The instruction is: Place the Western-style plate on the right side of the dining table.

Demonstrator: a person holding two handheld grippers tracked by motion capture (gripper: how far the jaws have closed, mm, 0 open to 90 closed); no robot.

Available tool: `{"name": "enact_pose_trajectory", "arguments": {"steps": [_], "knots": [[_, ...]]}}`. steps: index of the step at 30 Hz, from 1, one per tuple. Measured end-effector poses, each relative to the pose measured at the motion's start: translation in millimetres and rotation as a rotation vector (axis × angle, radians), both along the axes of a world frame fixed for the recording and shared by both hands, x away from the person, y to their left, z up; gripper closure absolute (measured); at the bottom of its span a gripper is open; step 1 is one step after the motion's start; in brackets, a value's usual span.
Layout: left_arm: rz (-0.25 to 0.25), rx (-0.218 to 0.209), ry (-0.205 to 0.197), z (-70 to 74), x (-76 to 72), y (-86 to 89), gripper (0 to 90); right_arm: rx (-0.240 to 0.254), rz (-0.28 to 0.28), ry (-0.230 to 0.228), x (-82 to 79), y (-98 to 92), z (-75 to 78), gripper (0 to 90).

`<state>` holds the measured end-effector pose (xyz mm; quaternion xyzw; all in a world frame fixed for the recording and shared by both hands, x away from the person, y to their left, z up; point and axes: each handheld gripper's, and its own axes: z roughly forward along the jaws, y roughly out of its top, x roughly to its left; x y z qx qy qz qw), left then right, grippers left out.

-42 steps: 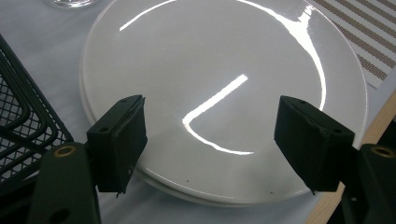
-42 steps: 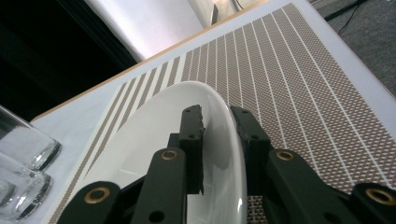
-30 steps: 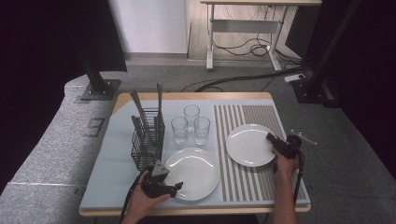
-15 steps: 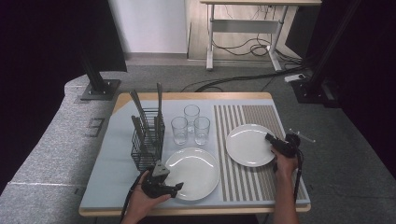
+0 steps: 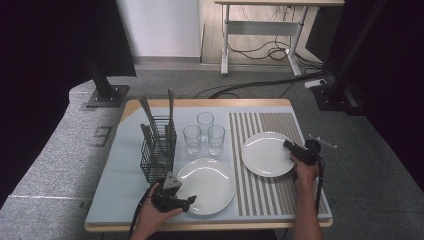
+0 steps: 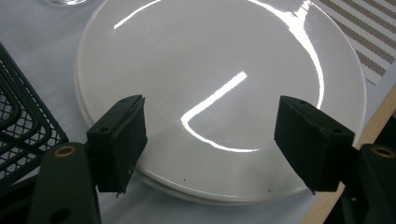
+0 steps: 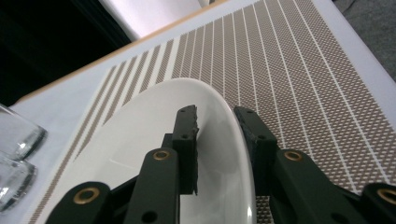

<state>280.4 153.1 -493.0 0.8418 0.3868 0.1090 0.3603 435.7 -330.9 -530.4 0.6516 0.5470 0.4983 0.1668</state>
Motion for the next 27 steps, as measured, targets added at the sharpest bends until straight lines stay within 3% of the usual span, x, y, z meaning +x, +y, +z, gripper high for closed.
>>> {"name": "enact_pose_trajectory", "arguments": {"steps": [12, 27], "knots": [[0.005, -0.004, -0.006, 1.9, -0.1, 2.4, 25.6, -0.044, 0.014, 0.03, 10.5, 2.4, -3.2, 67.3], [0.008, -0.001, -0.005, 1.8, -0.1, 3.3, 25.6, -0.089, -0.023, 0.063, 12.1, 5.6, -3.7, 64.1]]}}
